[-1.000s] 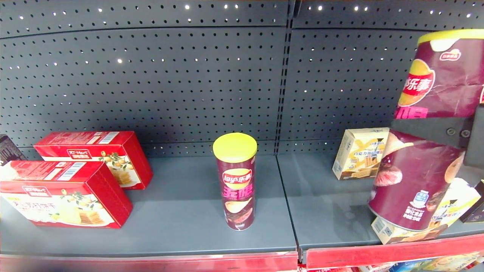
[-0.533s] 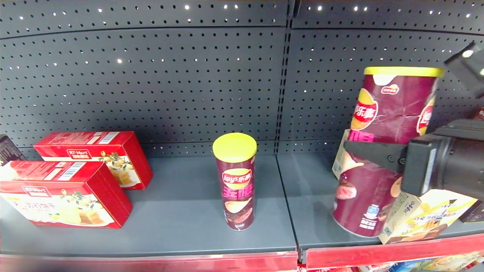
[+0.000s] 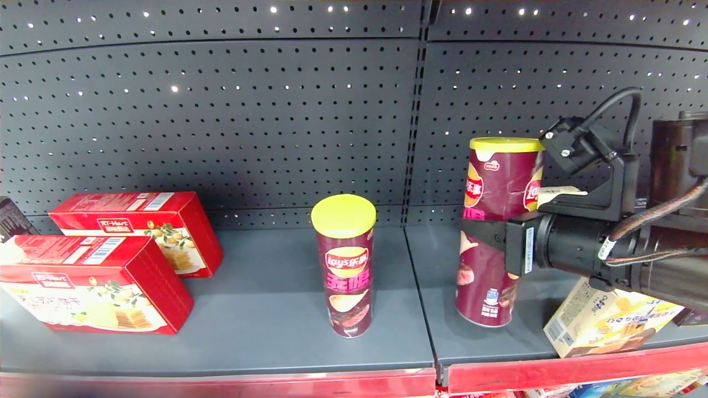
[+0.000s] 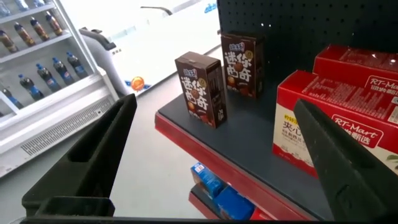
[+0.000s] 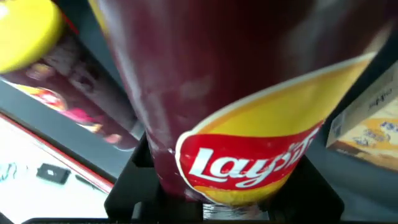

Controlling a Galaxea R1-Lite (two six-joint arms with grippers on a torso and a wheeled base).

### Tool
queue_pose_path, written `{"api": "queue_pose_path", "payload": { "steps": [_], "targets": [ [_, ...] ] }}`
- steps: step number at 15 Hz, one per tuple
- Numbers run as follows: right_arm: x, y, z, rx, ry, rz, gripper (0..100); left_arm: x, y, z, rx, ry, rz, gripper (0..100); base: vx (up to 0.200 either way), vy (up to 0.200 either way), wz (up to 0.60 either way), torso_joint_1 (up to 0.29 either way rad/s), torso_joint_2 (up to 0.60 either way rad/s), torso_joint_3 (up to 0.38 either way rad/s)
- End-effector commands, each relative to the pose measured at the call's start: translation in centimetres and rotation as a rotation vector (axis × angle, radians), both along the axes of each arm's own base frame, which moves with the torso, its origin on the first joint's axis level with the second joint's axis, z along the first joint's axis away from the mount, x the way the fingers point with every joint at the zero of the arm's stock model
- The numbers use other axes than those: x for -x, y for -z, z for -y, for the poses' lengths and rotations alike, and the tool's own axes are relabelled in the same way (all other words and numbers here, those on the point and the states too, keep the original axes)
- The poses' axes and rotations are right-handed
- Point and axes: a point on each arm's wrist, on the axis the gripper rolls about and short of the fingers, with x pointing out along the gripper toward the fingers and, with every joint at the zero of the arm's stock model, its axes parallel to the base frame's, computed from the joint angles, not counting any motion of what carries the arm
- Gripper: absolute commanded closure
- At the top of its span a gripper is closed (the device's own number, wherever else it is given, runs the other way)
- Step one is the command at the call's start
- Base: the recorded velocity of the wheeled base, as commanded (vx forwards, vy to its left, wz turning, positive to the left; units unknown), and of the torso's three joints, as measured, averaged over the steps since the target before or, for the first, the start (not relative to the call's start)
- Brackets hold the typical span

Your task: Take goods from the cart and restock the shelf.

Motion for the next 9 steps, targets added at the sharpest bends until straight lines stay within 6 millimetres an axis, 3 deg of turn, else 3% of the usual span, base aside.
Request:
{"api": "queue_pose_path", "payload": {
  "steps": [1,4,5,9],
  "targets": [
    [-1.8,1.0,1.4,0.048,0.02,-0.014,100,-0.2,0.0,0.0,-0.002,0.003,-0.011,0,0.0,0.0,0.0,0.0,0.0,0.0],
    [-3.1,2.3,0.6,0.124,0.007,-0.005,100,-0.3,0.0,0.0,-0.003,0.0,-0.015,0,0.0,0.0,0.0,0.0,0.0,0.0],
    [-4.5,3.3,-0.3,0.142,0.002,0.023,100,-0.3,0.3,0.0,-0.003,0.0,-0.022,0,0.0,0.0,0.0,0.0,0.0,0.0],
    [-7.1,4.6,-2.6,0.106,0.037,0.096,100,-0.1,1.0,0.0,-0.003,0.0,-0.038,0,0.0,0.0,0.0,0.0,0.0,0.0]
  ]
}}
